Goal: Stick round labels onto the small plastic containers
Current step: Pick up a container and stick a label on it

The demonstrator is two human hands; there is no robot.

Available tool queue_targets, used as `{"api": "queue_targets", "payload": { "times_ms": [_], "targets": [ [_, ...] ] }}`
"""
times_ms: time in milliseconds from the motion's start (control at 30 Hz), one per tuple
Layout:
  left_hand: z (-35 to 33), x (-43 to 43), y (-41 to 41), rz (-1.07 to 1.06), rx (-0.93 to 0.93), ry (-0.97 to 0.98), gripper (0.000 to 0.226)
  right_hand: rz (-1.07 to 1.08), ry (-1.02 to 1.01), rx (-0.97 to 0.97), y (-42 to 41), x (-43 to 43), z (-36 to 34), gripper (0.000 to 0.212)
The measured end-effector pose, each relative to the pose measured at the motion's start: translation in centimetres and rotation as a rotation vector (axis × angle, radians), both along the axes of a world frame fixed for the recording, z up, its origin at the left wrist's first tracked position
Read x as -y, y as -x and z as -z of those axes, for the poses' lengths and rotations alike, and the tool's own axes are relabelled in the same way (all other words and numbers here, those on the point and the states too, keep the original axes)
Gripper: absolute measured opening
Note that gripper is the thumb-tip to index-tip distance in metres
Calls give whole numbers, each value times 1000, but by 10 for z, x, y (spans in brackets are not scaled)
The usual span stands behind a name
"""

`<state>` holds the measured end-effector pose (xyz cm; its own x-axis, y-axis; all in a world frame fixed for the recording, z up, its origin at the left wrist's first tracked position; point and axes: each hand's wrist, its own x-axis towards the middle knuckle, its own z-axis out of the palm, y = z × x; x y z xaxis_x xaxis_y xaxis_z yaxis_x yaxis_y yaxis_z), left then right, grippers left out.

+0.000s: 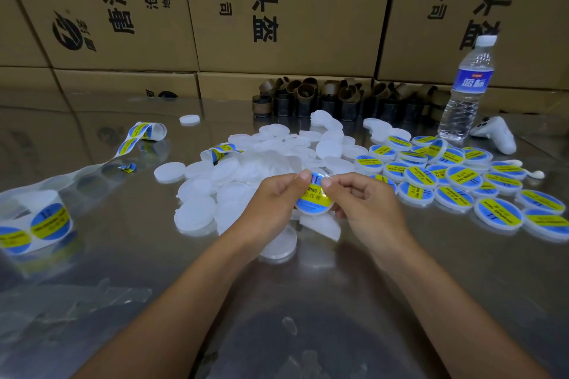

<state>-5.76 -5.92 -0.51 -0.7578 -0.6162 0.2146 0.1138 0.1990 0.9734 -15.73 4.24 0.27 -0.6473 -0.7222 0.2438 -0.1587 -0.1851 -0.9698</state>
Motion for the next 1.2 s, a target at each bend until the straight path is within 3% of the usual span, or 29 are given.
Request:
{"api": "queue_targets", "payload": {
  "times_ms": [333,567,1200],
  "targets": [
    [0,-6,-3,110,7,27,35,64,-18,-34,0,4,7,26],
    [-1,-5,-4,53,-16,-6,12,17,65,30,-2,3,5,3],
    [-1,-2,-4,122,-32,-11,14,-65,33,61,-1,1,5,8]
  ]
}}
